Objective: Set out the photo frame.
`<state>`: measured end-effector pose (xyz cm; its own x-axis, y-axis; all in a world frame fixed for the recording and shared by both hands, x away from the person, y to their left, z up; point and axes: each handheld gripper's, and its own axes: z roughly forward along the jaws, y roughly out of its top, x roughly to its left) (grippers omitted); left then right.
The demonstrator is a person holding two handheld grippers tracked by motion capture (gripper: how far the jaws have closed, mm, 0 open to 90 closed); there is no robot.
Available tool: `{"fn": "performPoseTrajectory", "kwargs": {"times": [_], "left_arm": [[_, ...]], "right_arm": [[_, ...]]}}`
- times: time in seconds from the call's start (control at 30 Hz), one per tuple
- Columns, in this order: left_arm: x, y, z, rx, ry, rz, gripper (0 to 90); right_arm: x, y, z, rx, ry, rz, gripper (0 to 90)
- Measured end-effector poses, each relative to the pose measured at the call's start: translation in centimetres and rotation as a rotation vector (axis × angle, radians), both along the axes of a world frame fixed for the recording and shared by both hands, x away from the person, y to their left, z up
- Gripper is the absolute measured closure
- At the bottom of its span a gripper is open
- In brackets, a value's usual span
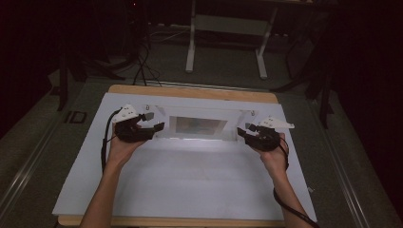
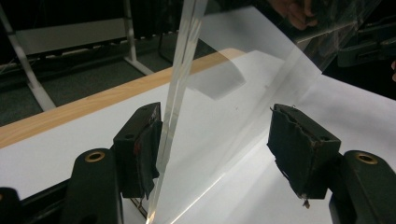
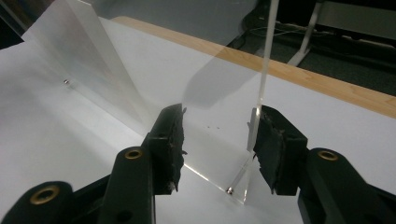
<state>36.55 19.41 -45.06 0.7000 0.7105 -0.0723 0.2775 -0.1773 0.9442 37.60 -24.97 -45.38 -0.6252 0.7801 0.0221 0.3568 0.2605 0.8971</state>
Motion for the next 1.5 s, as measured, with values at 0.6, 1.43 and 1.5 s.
{"fn": "performPoseTrajectory", "kwargs": {"times": [0.6,1.43,1.5], "left_arm": [[0.7,-0.8,-1.2,0.014,0.001,0.119,43.0],[2.6,-2.1,-1.4,0.01,-0.024,0.255,39.6],[2.7,-2.1,-1.4,0.01,-0.021,0.255,39.6]], "right_arm": [[0.7,0.4,0.0,-0.016,-0.019,-0.023,54.1],[2.7,1.9,-0.1,-0.06,-0.036,-0.109,50.2],[2.8,1.9,-0.1,-0.052,-0.032,-0.109,50.2]]}}
